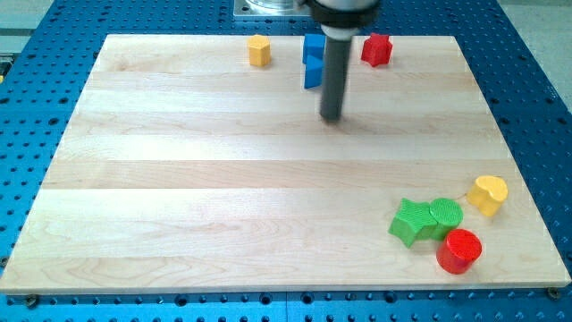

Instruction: Move heart at top left of green star

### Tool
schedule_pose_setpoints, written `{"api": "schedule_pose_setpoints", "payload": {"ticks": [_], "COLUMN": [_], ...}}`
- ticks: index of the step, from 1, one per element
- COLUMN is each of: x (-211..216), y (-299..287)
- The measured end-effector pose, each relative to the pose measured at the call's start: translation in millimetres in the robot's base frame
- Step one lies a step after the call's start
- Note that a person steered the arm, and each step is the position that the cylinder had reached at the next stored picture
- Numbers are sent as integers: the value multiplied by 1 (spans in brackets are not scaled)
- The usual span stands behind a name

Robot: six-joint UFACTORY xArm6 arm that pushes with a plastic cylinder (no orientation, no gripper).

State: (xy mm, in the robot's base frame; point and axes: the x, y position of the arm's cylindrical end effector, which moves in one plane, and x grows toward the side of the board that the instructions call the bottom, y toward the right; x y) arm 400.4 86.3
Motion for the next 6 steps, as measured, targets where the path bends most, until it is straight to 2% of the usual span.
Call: {"api": "schedule_pose_setpoints", "payload": {"ticks": [1,2,3,4,5,6], "x": [79,70,65,137,127,82], "y": [83,176,214,204,131,86]}}
